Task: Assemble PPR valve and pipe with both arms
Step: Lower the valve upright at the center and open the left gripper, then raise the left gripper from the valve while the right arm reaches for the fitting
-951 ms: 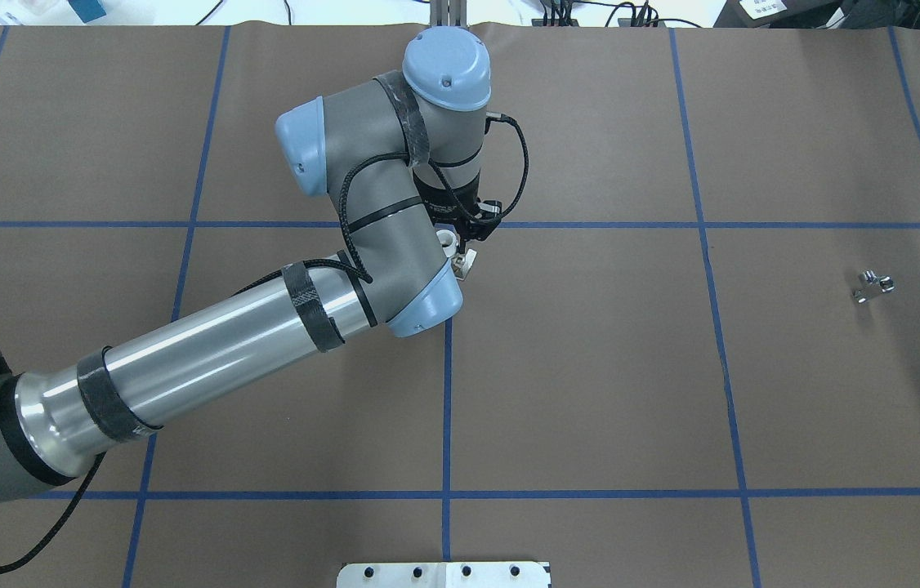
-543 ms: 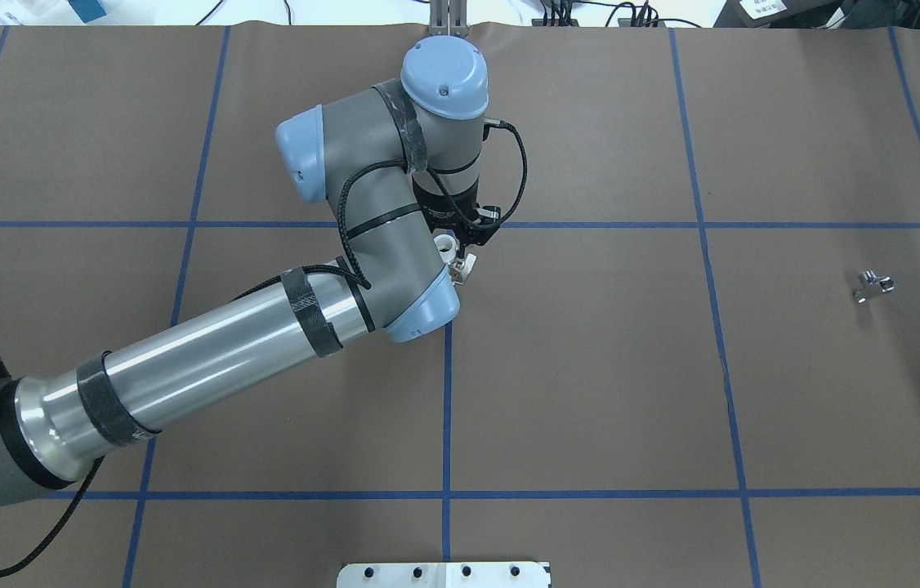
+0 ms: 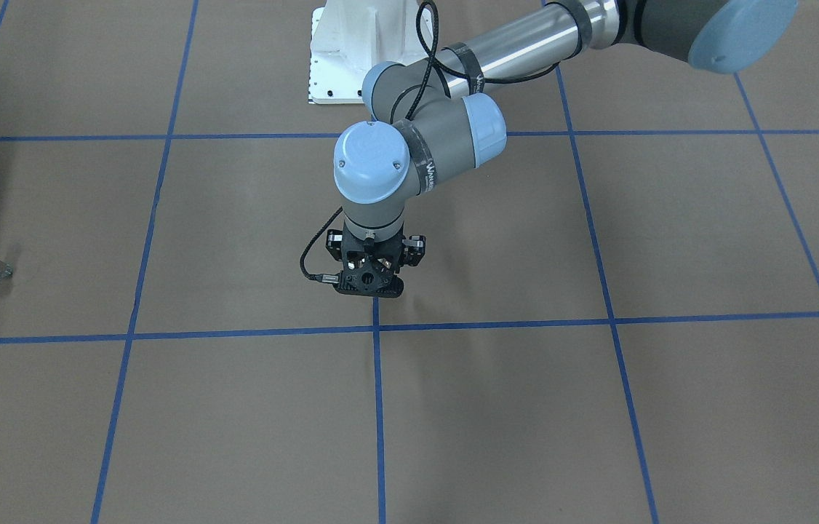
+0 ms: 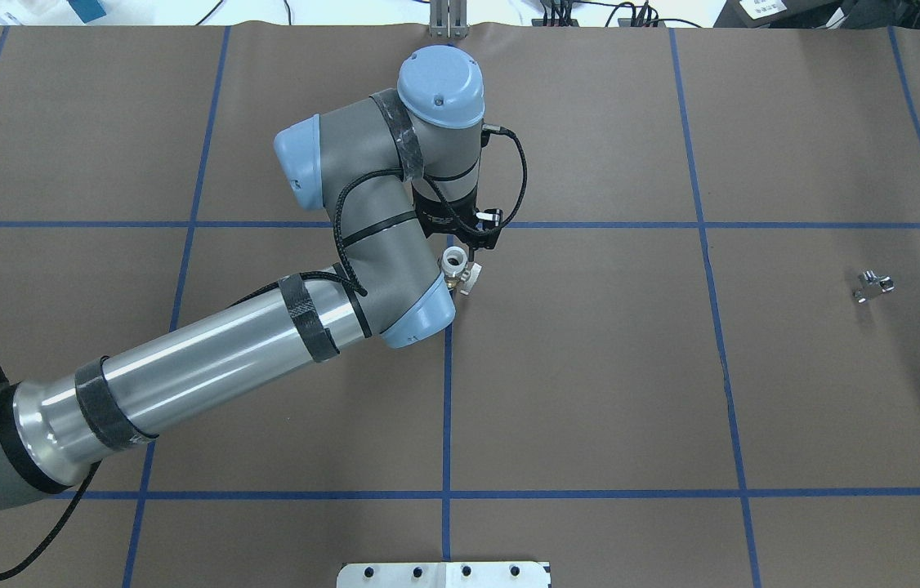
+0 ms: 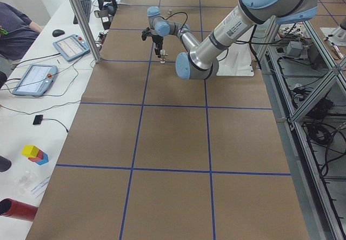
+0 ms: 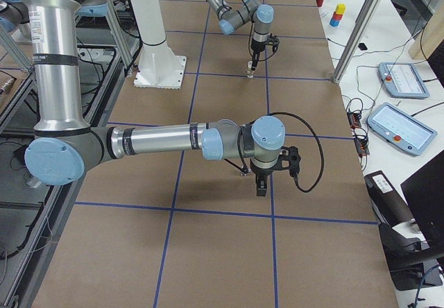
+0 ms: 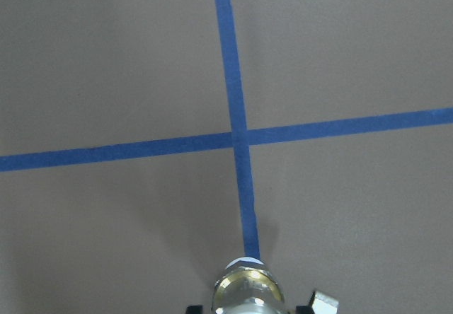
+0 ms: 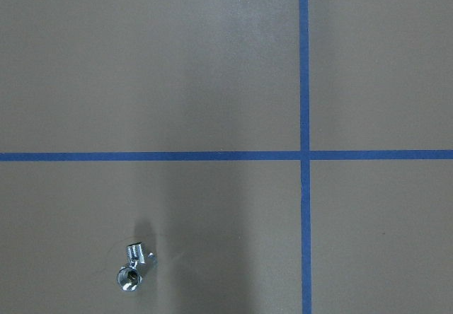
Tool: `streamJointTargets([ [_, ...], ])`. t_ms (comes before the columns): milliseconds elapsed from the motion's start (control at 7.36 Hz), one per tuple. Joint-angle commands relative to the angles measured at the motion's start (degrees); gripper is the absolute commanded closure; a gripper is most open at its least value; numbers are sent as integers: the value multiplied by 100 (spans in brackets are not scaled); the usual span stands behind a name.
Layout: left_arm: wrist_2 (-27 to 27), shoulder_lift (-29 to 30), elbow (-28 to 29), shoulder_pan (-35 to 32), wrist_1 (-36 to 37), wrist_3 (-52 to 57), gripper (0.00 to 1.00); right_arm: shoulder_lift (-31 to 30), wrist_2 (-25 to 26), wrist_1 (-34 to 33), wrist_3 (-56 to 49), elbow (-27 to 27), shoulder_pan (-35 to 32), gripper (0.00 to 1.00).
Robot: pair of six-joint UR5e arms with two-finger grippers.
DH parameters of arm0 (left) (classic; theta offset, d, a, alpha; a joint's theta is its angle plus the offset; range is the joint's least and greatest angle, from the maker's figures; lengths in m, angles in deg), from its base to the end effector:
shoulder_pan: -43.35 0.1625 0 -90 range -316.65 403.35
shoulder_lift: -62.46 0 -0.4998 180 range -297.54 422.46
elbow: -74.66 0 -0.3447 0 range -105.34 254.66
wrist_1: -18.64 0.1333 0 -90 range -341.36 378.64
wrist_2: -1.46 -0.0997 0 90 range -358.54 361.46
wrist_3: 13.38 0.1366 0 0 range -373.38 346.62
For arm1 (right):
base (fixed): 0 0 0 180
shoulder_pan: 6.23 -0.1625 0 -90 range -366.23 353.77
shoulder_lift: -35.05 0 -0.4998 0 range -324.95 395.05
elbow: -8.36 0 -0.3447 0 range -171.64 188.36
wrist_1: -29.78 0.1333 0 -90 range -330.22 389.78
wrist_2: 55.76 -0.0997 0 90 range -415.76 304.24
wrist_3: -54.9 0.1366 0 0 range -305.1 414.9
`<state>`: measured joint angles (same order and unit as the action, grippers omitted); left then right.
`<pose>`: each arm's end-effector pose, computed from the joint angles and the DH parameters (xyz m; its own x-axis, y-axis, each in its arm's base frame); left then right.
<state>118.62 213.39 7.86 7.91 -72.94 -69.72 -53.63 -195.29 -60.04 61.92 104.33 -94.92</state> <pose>0.6625 -0.5586 0.2253 0.6801 0.1213 -0.7231 -0.1161 0.9916 0.0572 0.0188 -0.4644 0.6934 0.6445 0.0083 0.7645 -0.0565 0.9977 0.0368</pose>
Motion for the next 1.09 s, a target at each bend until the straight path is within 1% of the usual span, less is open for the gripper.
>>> streamJointTargets([
  [0,0,-3,-35,-6,-53,-25,0,0,39,0,10,8,26,1],
  [408,9,6,-140,-146,8,-25,0,9,83,0,10,9,62,1],
  [543,79,-3,-349,-443,78,-8,0,0,275,17,-16,52,149,1],
  [679,253,-168,-647,-768,235,62,0,-87,546,96,-42,96,219,1],
  [815,490,-544,-1033,-1102,254,402,0,-96,566,140,-25,105,325,1],
  [951,571,-991,-1359,-1288,255,753,0,-70,619,271,106,218,708,1],
])
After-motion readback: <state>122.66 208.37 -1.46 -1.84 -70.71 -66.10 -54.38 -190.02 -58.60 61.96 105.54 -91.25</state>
